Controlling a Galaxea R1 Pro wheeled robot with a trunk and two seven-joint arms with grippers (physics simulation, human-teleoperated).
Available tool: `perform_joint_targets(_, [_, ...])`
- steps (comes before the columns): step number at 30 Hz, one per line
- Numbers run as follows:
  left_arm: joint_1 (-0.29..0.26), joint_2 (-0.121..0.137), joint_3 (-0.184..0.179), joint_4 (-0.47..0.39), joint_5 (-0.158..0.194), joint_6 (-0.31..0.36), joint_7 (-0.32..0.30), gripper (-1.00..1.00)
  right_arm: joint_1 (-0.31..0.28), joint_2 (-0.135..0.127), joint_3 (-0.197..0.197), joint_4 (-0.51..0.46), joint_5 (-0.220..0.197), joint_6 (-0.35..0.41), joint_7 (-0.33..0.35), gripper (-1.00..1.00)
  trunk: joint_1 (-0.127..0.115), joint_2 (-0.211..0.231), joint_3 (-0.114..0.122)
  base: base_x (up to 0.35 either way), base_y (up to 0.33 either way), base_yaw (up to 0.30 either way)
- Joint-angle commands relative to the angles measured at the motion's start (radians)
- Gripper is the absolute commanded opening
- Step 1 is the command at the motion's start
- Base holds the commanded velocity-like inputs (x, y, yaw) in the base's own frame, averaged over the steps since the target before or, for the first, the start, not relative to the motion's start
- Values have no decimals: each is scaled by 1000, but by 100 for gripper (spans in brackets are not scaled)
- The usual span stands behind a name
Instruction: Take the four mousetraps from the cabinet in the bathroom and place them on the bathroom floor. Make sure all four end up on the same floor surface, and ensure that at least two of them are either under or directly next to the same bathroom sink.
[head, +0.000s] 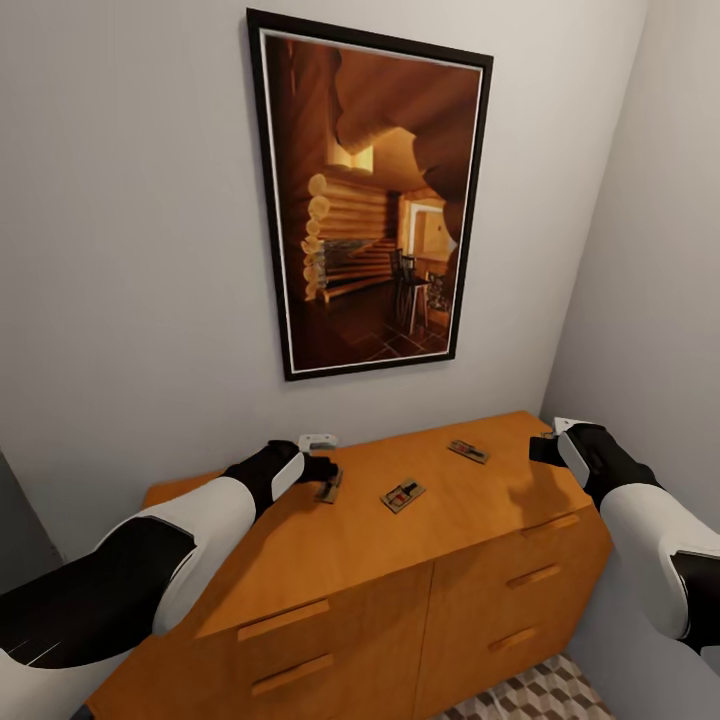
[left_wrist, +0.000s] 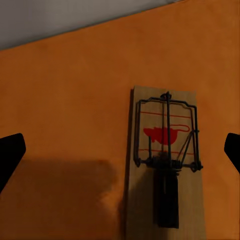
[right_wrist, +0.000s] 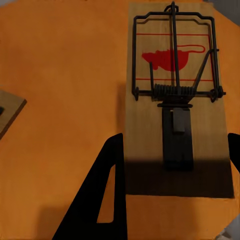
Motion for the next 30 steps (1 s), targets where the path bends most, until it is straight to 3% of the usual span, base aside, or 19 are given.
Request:
perform_joint_targets(1, [0, 0, -6, -2, 10, 5, 6, 100, -1, 0, -2, -2, -8, 4, -5, -100, 0, -1, -1, 94, 0, 0])
perform_joint_targets(18, [2, 0, -5, 5, 17, 4, 15, 100, -1, 0, -2, -2, -8, 4, -5, -100, 0, -1, -1, 13, 0, 0])
perform_joint_targets(30, [43, 0, -5, 9, 16, -2, 15, 100, -1, 0, -2, -2, -8, 4, -5, -100, 0, -1, -1, 0, 0, 0])
